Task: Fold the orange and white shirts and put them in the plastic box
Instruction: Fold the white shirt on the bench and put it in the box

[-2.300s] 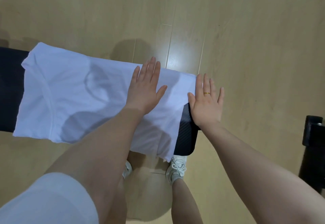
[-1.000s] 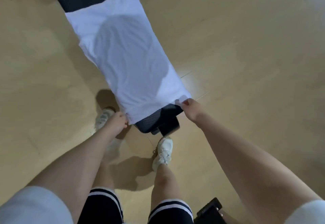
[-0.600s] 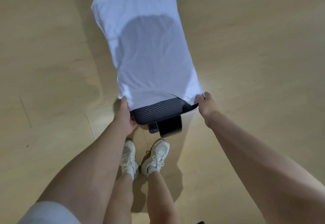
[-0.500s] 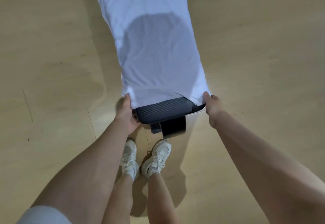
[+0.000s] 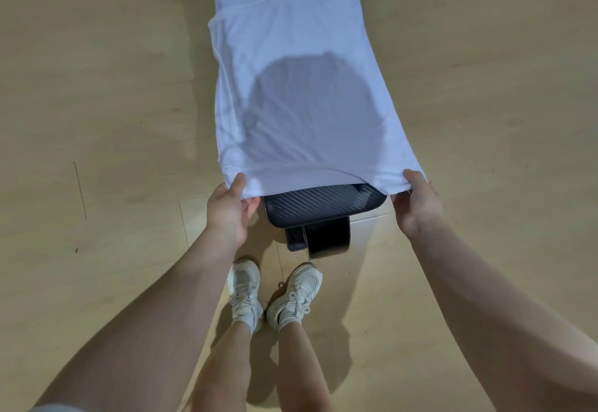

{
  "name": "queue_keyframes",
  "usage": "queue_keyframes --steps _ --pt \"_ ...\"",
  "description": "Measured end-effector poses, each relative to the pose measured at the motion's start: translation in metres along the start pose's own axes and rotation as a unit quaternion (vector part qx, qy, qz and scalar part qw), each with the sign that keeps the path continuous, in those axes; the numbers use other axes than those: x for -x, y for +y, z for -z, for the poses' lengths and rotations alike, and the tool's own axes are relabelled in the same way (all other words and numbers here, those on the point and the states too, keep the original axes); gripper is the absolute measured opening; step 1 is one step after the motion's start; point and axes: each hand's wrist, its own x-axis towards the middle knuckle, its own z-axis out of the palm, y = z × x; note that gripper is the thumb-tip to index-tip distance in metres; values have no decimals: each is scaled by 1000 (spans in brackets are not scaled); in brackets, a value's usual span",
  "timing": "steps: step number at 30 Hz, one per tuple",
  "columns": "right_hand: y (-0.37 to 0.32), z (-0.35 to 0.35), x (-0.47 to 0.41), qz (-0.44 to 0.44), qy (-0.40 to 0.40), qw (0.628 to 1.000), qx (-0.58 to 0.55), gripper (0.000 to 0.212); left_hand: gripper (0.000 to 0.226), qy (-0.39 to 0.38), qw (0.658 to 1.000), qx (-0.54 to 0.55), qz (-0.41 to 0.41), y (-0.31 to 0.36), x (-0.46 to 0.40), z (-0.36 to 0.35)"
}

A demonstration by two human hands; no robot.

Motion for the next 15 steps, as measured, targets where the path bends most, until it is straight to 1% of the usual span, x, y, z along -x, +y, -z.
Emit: queue_keyframes --steps 2,3,6,8,10,15 --pt "-2 4 12 -7 25 1000 -15 7 8 32 999 -17 11 3 14 -2" --pt "-3 7 19 -9 45 999 -4 6 12 52 998 -37 18 4 22 -3" --pt "-5 22 39 -19 100 993 61 15 23 84 990 -106 33 5 52 -1" --pt "-9 33 54 -26 107 991 74 20 19 85 983 -160 36 5 72 4" --pt "-14 41 66 -29 111 989 92 24 18 86 977 -190 31 5 88 8" --pt "-33 41 82 -6 93 987 133 12 19 109 980 -166 9 18 116 7"
